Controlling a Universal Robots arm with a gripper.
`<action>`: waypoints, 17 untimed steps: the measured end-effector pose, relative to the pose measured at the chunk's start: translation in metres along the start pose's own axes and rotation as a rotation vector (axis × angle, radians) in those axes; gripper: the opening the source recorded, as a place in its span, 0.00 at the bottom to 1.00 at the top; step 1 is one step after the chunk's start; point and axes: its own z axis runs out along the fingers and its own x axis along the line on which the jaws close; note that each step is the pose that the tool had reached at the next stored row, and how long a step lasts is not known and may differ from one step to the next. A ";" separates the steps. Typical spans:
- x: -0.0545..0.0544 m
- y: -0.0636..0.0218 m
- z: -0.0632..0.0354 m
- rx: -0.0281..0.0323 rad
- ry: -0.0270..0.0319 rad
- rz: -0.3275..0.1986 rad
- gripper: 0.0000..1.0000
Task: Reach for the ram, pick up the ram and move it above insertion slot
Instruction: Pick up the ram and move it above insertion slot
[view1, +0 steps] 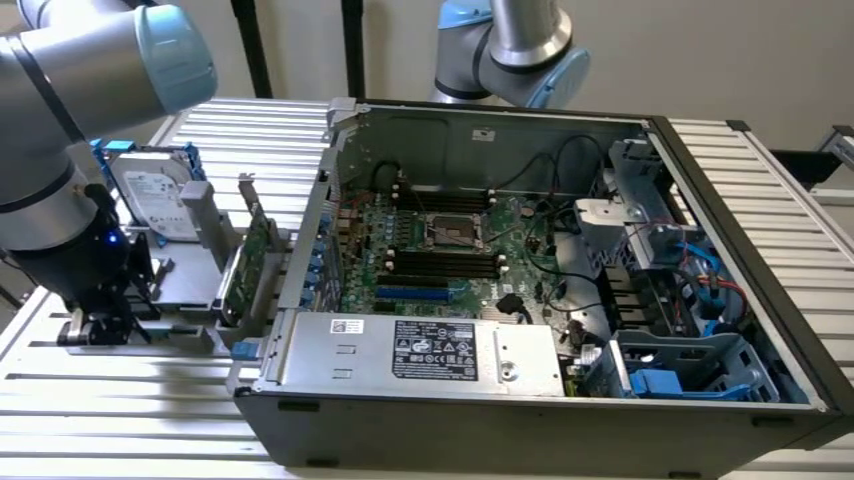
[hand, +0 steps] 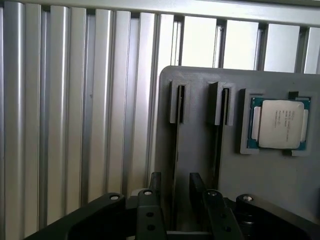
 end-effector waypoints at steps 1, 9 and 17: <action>0.000 0.0000 0.0007 -0.0007 0.0000 0.000 0.36; 0.000 -0.0004 0.0054 -0.0118 -0.0005 0.003 0.36; 0.000 -0.0017 0.0059 -0.0120 -0.0010 0.003 0.13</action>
